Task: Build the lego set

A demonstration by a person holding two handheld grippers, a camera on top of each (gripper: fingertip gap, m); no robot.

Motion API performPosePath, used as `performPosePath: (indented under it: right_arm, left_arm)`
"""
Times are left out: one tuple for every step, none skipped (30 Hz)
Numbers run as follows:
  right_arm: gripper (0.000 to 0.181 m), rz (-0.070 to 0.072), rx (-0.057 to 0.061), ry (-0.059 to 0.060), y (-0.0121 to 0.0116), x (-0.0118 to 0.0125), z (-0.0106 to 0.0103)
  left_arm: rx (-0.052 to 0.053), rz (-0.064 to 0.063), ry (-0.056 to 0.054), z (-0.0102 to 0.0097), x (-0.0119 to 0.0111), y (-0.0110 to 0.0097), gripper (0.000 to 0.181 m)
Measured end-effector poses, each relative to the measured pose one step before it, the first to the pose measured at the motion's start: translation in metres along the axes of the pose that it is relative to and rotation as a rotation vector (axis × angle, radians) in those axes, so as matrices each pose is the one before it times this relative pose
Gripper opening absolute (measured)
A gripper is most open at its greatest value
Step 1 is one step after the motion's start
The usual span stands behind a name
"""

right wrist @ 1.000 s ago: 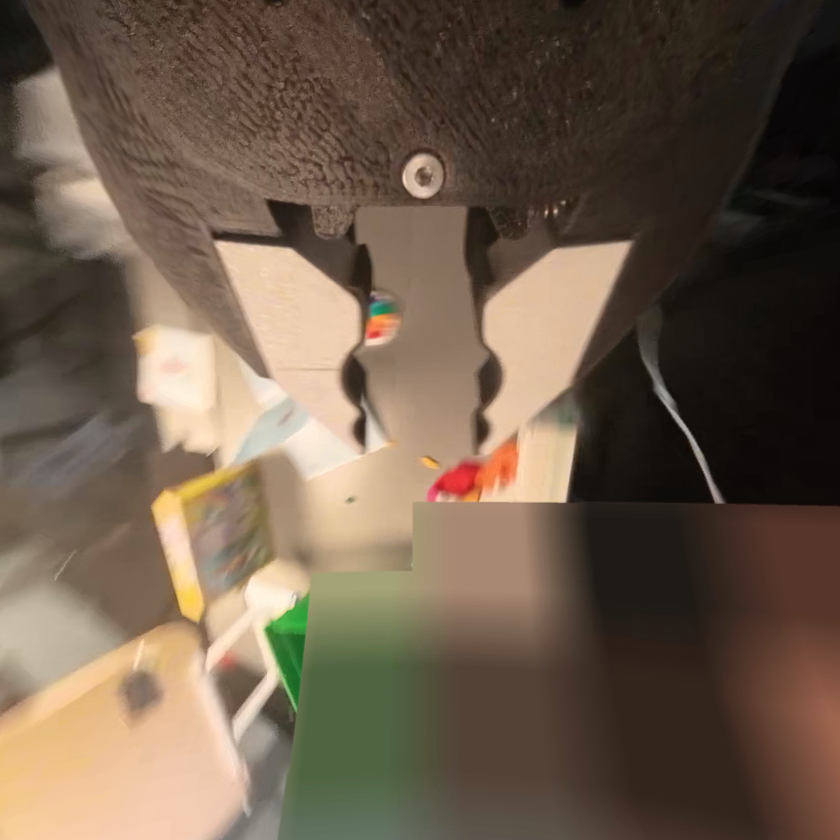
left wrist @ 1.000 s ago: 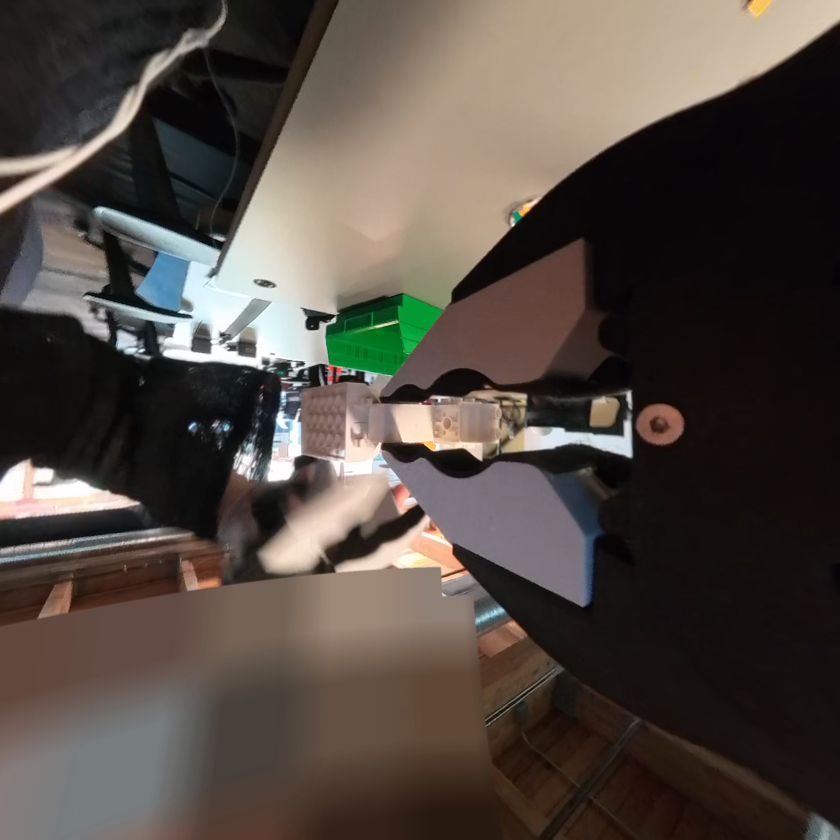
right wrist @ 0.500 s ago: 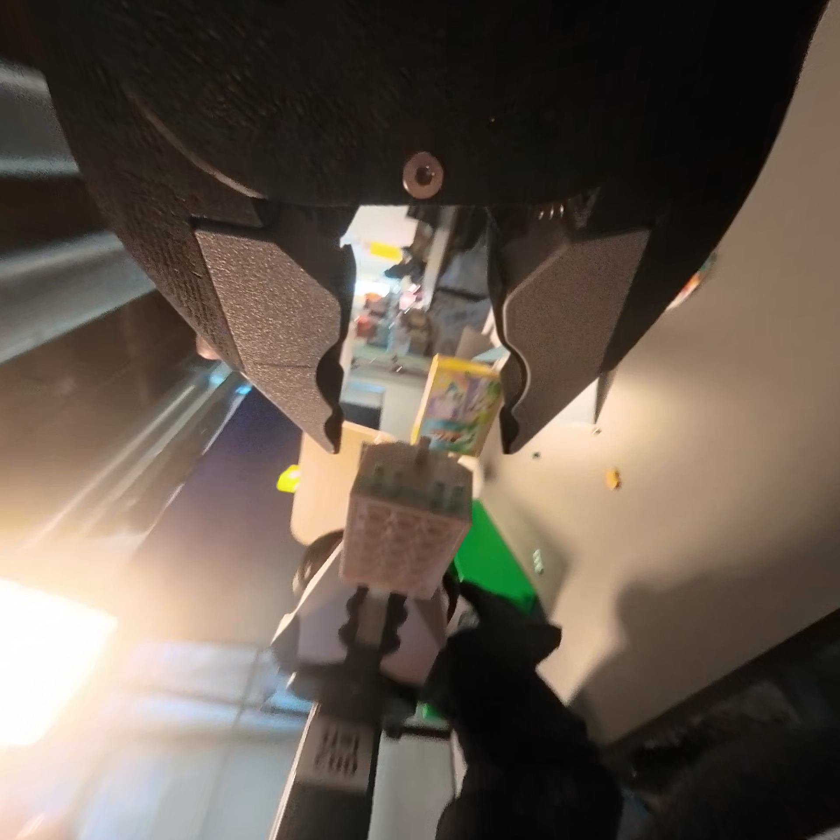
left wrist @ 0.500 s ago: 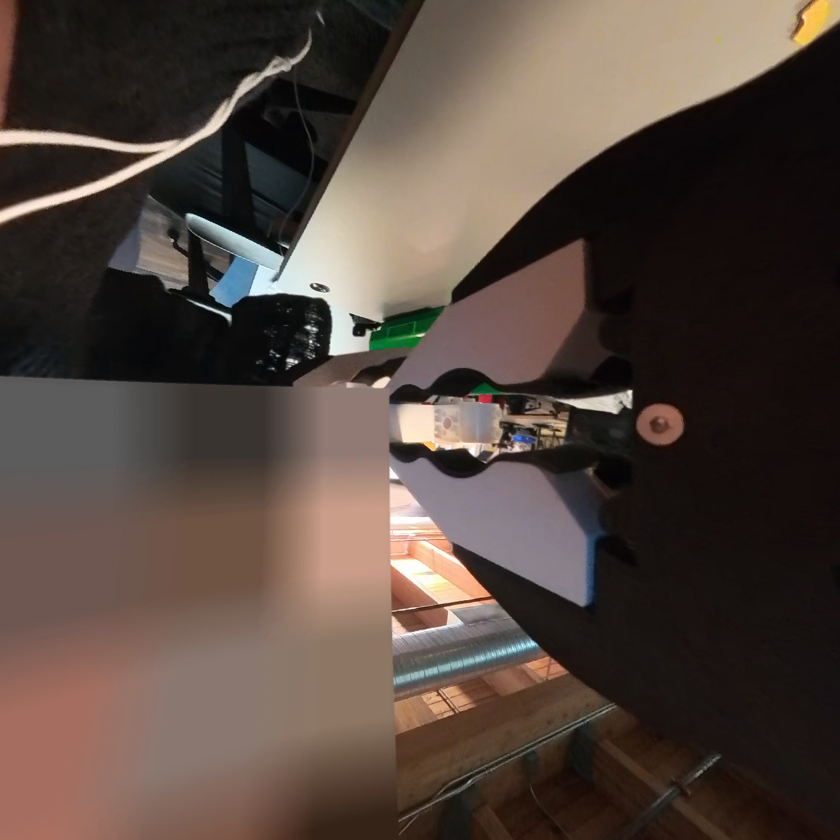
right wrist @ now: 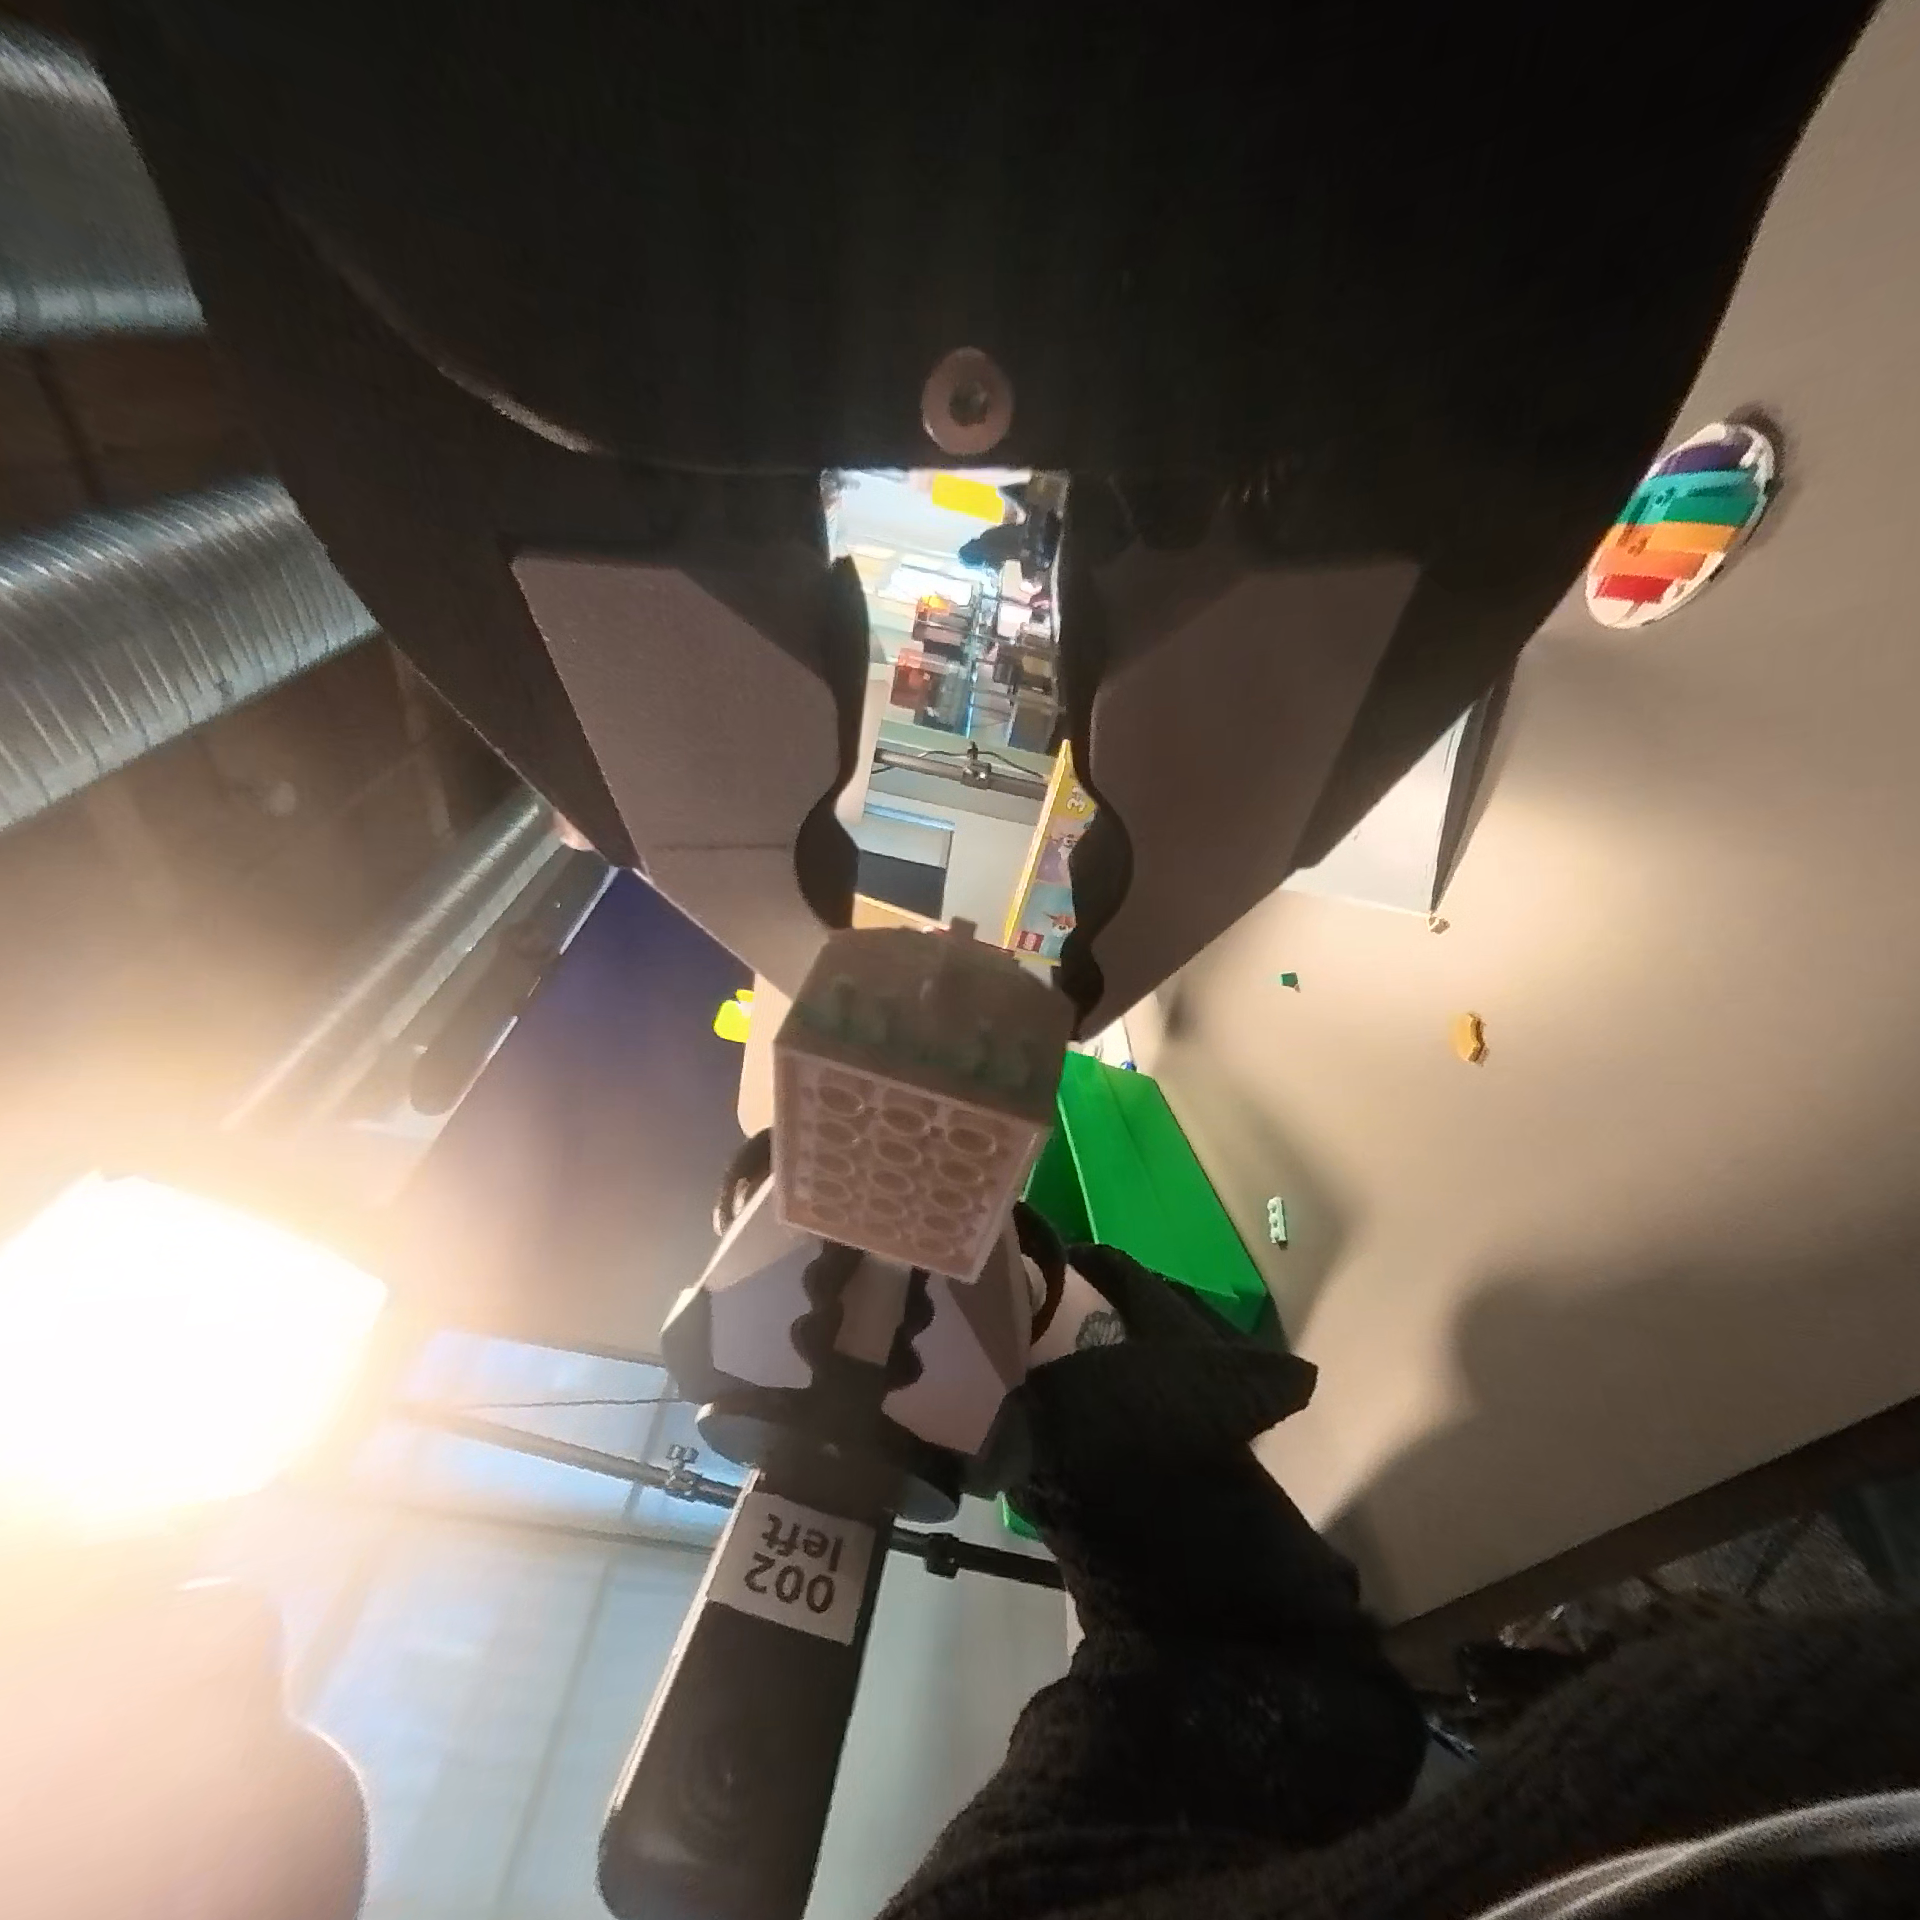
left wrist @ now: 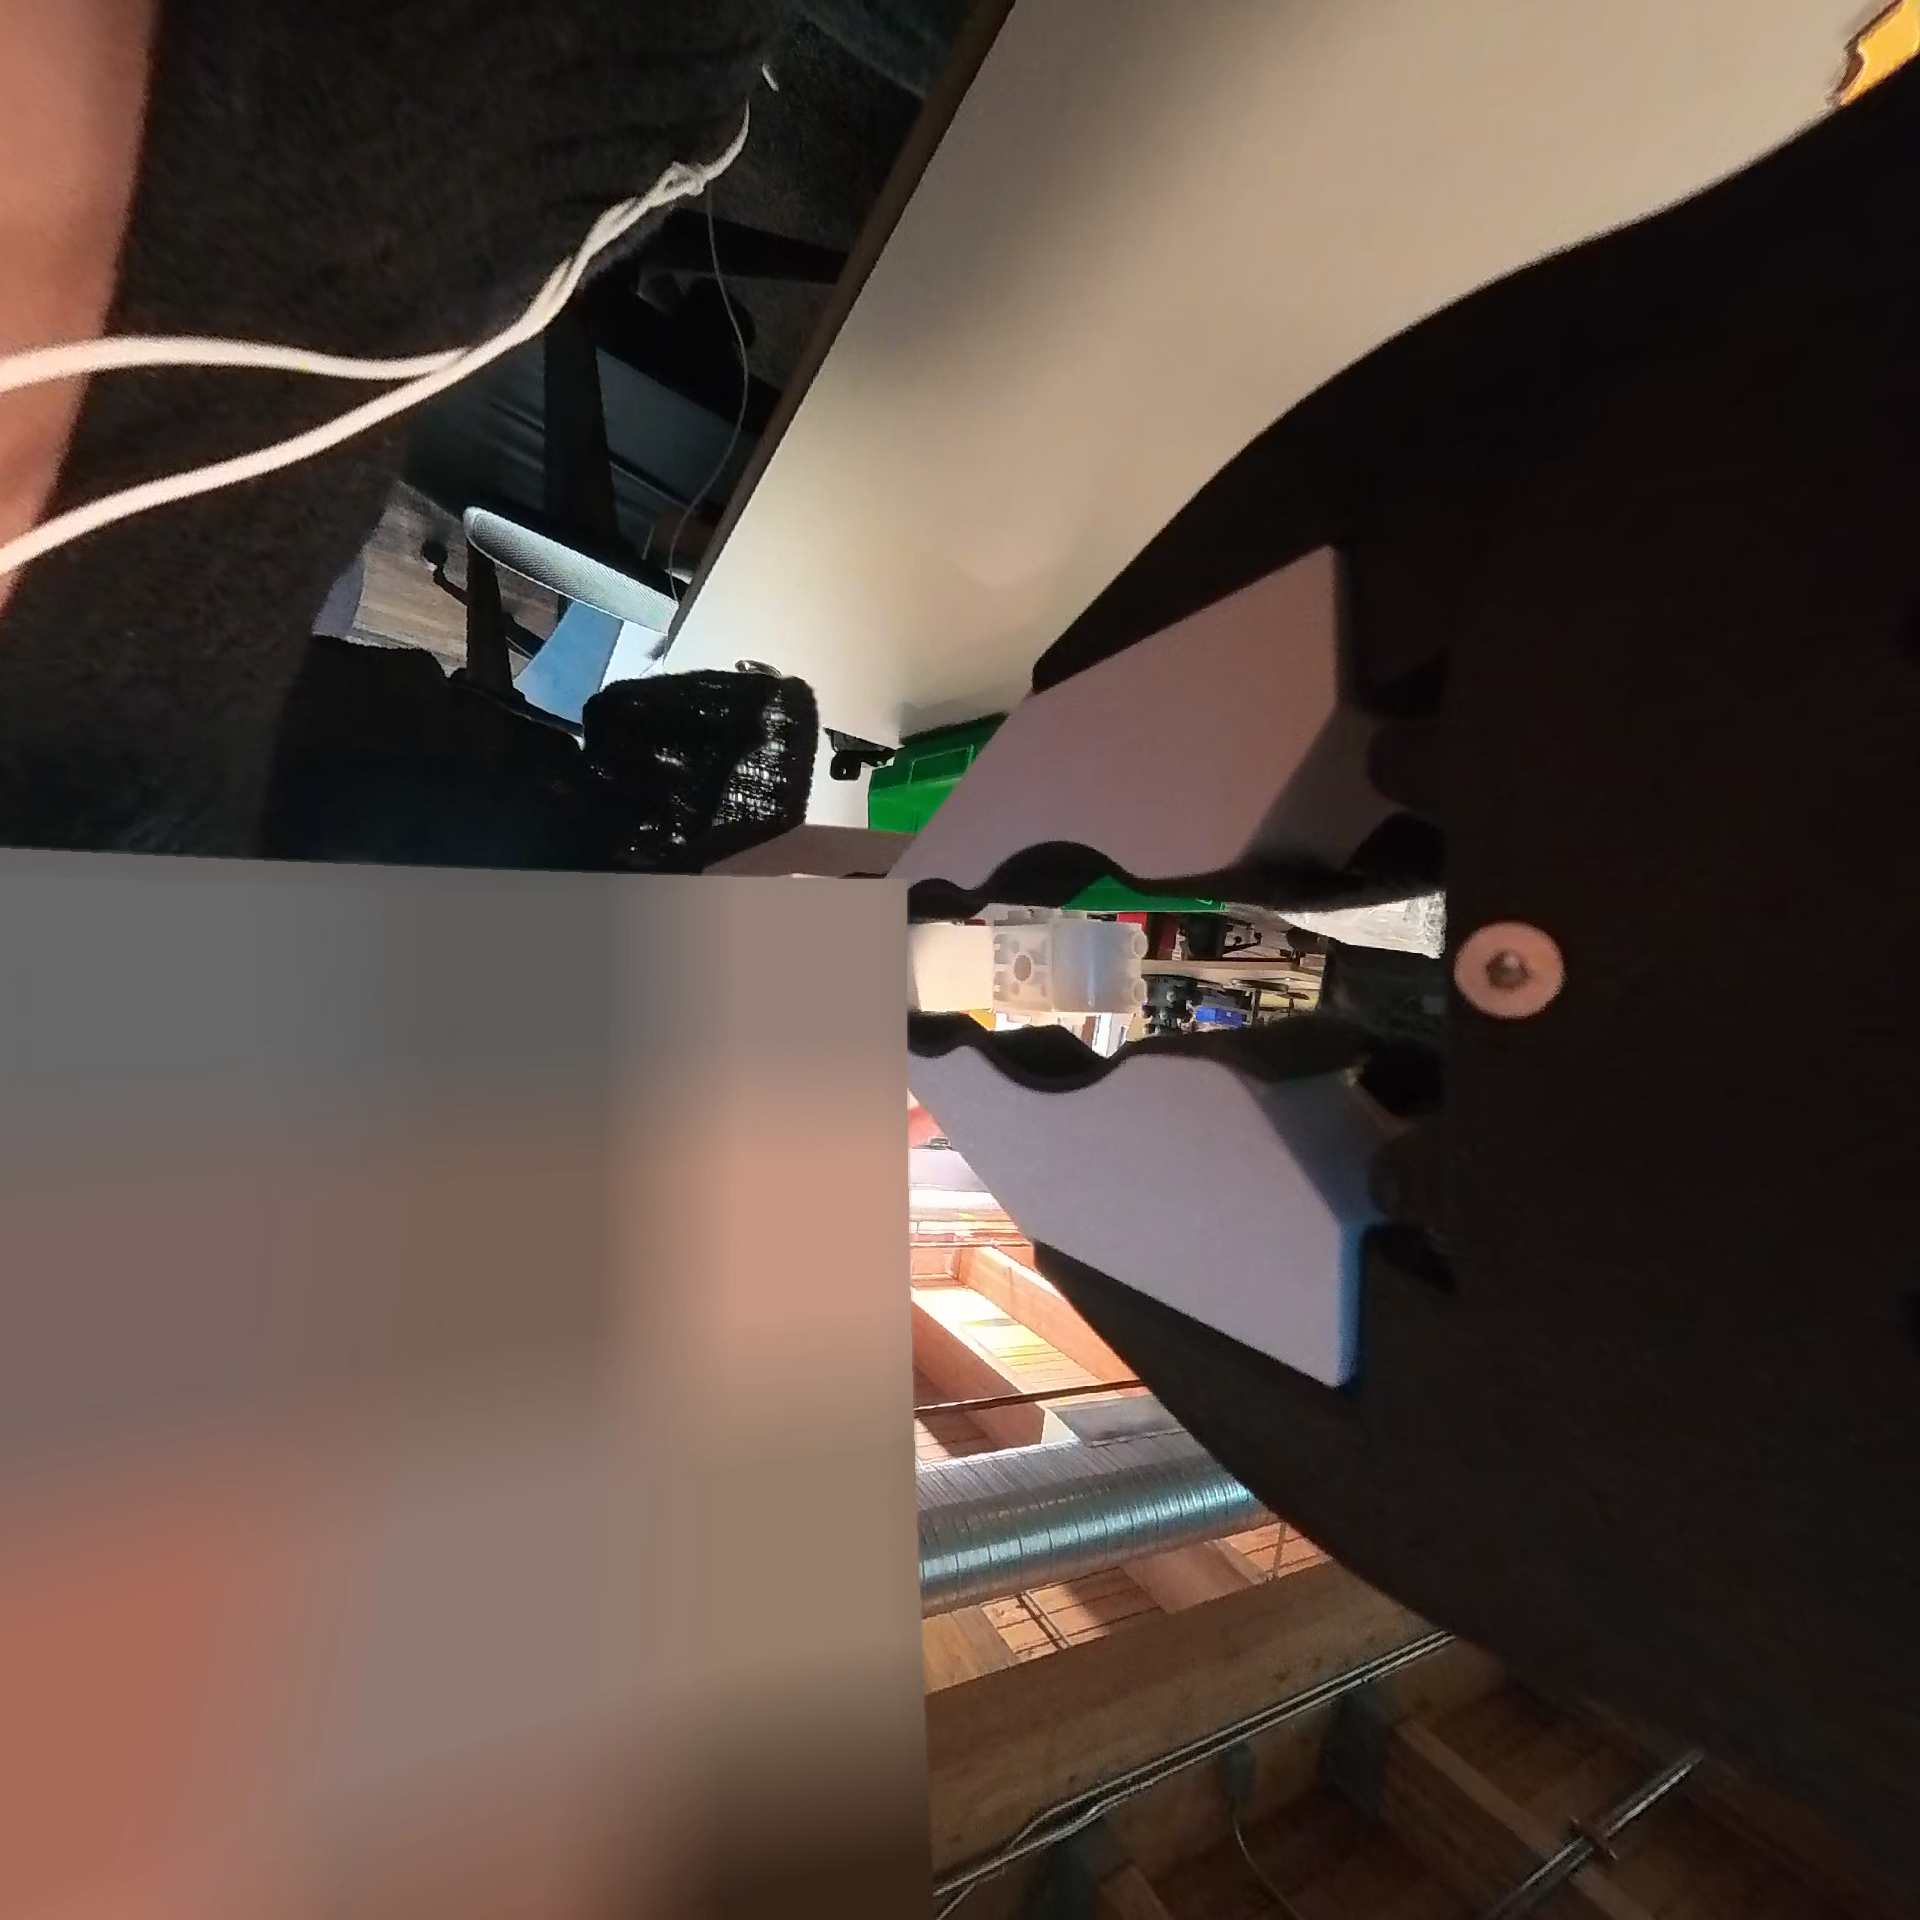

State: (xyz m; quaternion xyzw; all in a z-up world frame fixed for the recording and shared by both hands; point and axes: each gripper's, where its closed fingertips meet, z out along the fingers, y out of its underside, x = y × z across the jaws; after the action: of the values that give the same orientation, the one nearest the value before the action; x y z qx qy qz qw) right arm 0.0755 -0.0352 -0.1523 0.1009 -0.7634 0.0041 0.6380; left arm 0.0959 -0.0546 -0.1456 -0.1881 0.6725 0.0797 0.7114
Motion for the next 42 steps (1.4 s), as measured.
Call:
performPosePath:
  right_arm:
    - [0.035, 0.0040, -0.0044, -0.0030, 0.00082, -0.00098, 0.00001]
    - [0.034, 0.0077, -0.0005, 0.0000, 0.00058, -0.00042, -0.00014]
    - [0.033, 0.0091, 0.0009, 0.0004, 0.00056, -0.00034, -0.00039]
    - [0.032, 0.0071, -0.0014, 0.0015, 0.00063, 0.00014, -0.00024]
    - [0.031, 0.0043, 0.0000, 0.0010, 0.00010, 0.00008, -0.00027]
    - [0.030, 0.0011, -0.0008, 0.0020, -0.00020, 0.00023, -0.00011]
    - [0.029, -0.0018, -0.0025, 0.0013, -0.00015, 0.00001, 0.00015]
    - [0.028, -0.0024, -0.0019, 0.0013, -0.00016, -0.00007, 0.00010]
    - [0.027, 0.0008, 0.0006, 0.0025, -0.00032, 0.00029, -0.00012]
    - [0.025, 0.0062, 0.0021, 0.0016, -0.00039, 0.00042, -0.00035]
    - [0.023, 0.0064, 0.0032, 0.0026, -0.00043, 0.00074, -0.00032]
    - [0.022, 0.0022, 0.0045, -0.0004, -0.00069, 0.00001, -0.00022]
    - [0.022, -0.0009, 0.0032, 0.0001, -0.00080, -0.00004, -0.00001]
    - [0.022, -0.0016, 0.0027, -0.0003, -0.00084, -0.00040, 0.00014]
    - [0.022, -0.0012, 0.0034, -0.0015, -0.00112, -0.00039, 0.00018]
    - [0.022, -0.0001, 0.0047, -0.0005, -0.00131, -0.00006, 0.00003]
    - [0.021, 0.0006, 0.0041, -0.0025, -0.00130, -0.00009, -0.00005]
    - [0.021, 0.0011, 0.0028, -0.0019, -0.00120, 0.00008, -0.00005]
    - [0.021, 0.0016, 0.0050, -0.0025, -0.00146, 0.00000, -0.00021]
    - [0.021, 0.0029, 0.0060, -0.0034, -0.00179, 0.00008, -0.00027]
    - [0.021, 0.0036, 0.0040, -0.0023, -0.00144, 0.00035, -0.00003]
    - [0.021, 0.0032, 0.0020, 0.0005, -0.00115, 0.00069, -0.00005]
    - [0.019, 0.0043, 0.0010, 0.0046, -0.00099, 0.00138, -0.00016]
    - [0.019, 0.0117, 0.0067, -0.0010, -0.00163, 0.00097, -0.00036]
    - [0.018, 0.0125, 0.0022, -0.0047, -0.00090, 0.00041, 0.00002]
    - [0.018, 0.0049, -0.0018, 0.0002, -0.00036, 0.00048, 0.00016]
    - [0.018, -0.0025, -0.0001, 0.0034, -0.00054, 0.00043, 0.00035]
    - [0.019, -0.0021, -0.0017, 0.0017, -0.00029, 0.00001, 0.00047]
    - [0.018, -0.0002, -0.0030, 0.0015, -0.00010, 0.00024, 0.00030]
    - [0.018, 0.0011, -0.0030, 0.0006, 0.00002, 0.00023, 0.00034]
    - [0.018, 0.0015, -0.0048, -0.0026, 0.00009, 0.00006, 0.00019]
    - [0.018, -0.0002, -0.0053, -0.0019, 0.00015, 0.00038, 0.00014]
    - [0.018, 0.0050, -0.0079, -0.0026, 0.00069, 0.00028, 0.00026]
    - [0.019, 0.0062, -0.0089, 0.0025, 0.00105, 0.00093, 0.00035]
    - [0.018, 0.0006, -0.0112, 0.0050, 0.00155, 0.00089, 0.00040]
    - [0.018, 0.0024, -0.0096, 0.0001, 0.00129, 0.00023, 0.00028]
    - [0.018, 0.0029, -0.0051, 0.0070, 0.00090, 0.00100, 0.00029]
    - [0.018, -0.0016, -0.0112, 0.0099, 0.00171, 0.00114, 0.00058]
    - [0.019, -0.0053, -0.0095, 0.0073, 0.00160, 0.00064, 0.00033]
    - [0.018, -0.0009, -0.0046, 0.0067, 0.00087, 0.00084, -0.00002]
    - [0.019, 0.0011, -0.0030, 0.0053, 0.00045, 0.00079, -0.00003]
    - [0.018, -0.0042, 0.0004, 0.0059, -0.00049, 0.00071, -0.00008]
  left_arm:
    - [0.0021, -0.0010, -0.0002, -0.00011, -0.00004, -0.00042, 0.015]
    - [0.0011, 0.0001, -0.0012, -0.00009, -0.00026, -0.00031, 0.015]
    - [-0.0011, 0.0006, 0.0000, -0.00002, -0.00011, 0.00001, 0.015]
    - [-0.0012, 0.0002, 0.0008, 0.00006, 0.00013, 0.00000, 0.015]
    - [-0.0015, 0.0010, 0.0004, 0.00011, 0.00018, 0.00026, 0.015]
    - [-0.0007, 0.0010, 0.0004, 0.00026, 0.00019, 0.00011, 0.015]
    - [-0.0003, 0.0010, 0.0003, 0.00016, 0.00018, 0.00000, 0.015]
    - [-0.0004, 0.0005, 0.0019, 0.00015, 0.00045, 0.00001, 0.015]
    - [0.0004, 0.0013, 0.0007, 0.00004, 0.00023, -0.00025, 0.015]
    - [0.0001, 0.0017, 0.0002, 0.00006, 0.00022, -0.00010, 0.015]
    - [-0.0006, 0.0007, 0.0014, 0.00020, 0.00028, -0.00011, 0.015]
    - [0.0024, 0.0011, -0.0006, 0.00009, 0.00006, -0.00049, 0.015]
    - [0.0037, 0.0005, 0.0003, -0.00010, 0.00012, -0.00057, 0.015]
    - [0.0037, -0.0021, 0.0026, -0.00018, 0.00021, -0.00060, 0.015]
    - [0.0047, -0.0036, 0.0046, -0.00030, 0.00049, -0.00069, 0.015]
    - [0.0080, -0.0023, 0.0024, -0.00035, 0.00016, -0.00103, 0.015]
    - [0.0097, -0.0033, 0.0031, -0.00039, 0.00031, -0.00111, 0.015]
    - [0.0085, -0.0074, 0.0026, -0.00039, 0.00000, -0.00087, 0.015]
    - [0.0097, -0.0065, 0.0030, -0.00054, -0.00001, -0.00107, 0.015]
    - [0.0098, -0.0058, 0.0036, -0.00039, 0.00026, -0.00123, 0.015]
    - [0.0084, -0.0049, 0.0025, -0.00036, -0.00001, -0.00131, 0.015]
    - [0.0067, -0.0042, 0.0010, -0.00048, -0.00027, -0.00108, 0.015]
    - [0.0069, -0.0024, 0.0009, -0.00068, -0.00039, -0.00116, 0.015]
    - [0.0069, 0.0010, -0.0006, -0.00068, -0.00055, -0.00110, 0.015]
    - [0.0032, -0.0016, 0.0011, -0.00046, -0.00030, -0.00077, 0.015]
    - [0.0017, -0.0035, -0.0005, -0.00019, -0.00051, -0.00038, 0.015]
    - [0.0041, -0.0023, -0.0003, -0.00035, -0.00024, -0.00035, 0.015]
    - [0.0044, -0.0045, 0.0023, -0.00030, 0.00006, -0.00034, 0.015]
    - [0.0033, -0.0062, 0.0016, -0.00023, -0.00014, -0.00007, 0.015]
    - [0.0041, -0.0067, 0.0010, -0.00034, -0.00033, -0.00007, 0.015]
    - [0.0033, -0.0081, 0.0016, -0.00025, -0.00038, 0.00017, 0.015]
    - [0.0038, -0.0080, 0.0005, -0.00019, -0.00036, 0.00022, 0.016]
    - [0.0019, -0.0066, -0.0006, -0.00016, -0.00049, 0.00035, 0.016]
    - [-0.0017, -0.0036, -0.0060, -0.00015, -0.00113, 0.00076, 0.016]
    - [-0.0048, -0.0031, -0.0074, -0.00010, -0.00132, 0.00101, 0.016]
    - [-0.0097, 0.0000, -0.0034, -0.00017, -0.00064, 0.00170, 0.016]
    - [-0.0071, 0.0030, -0.0047, -0.00007, -0.00050, 0.00116, 0.016]
    - [-0.0104, 0.0018, -0.0092, 0.00007, -0.00119, 0.00147, 0.016]
    - [-0.0167, 0.0070, -0.0051, -0.00003, -0.00082, 0.00215, 0.016]
    - [-0.0116, 0.0096, -0.0087, -0.00007, -0.00108, 0.00132, 0.017]
    - [-0.0097, 0.0104, -0.0106, 0.00005, -0.00129, 0.00106, 0.018]
    - [-0.0127, 0.0106, -0.0063, 0.00037, -0.00072, 0.00116, 0.018]
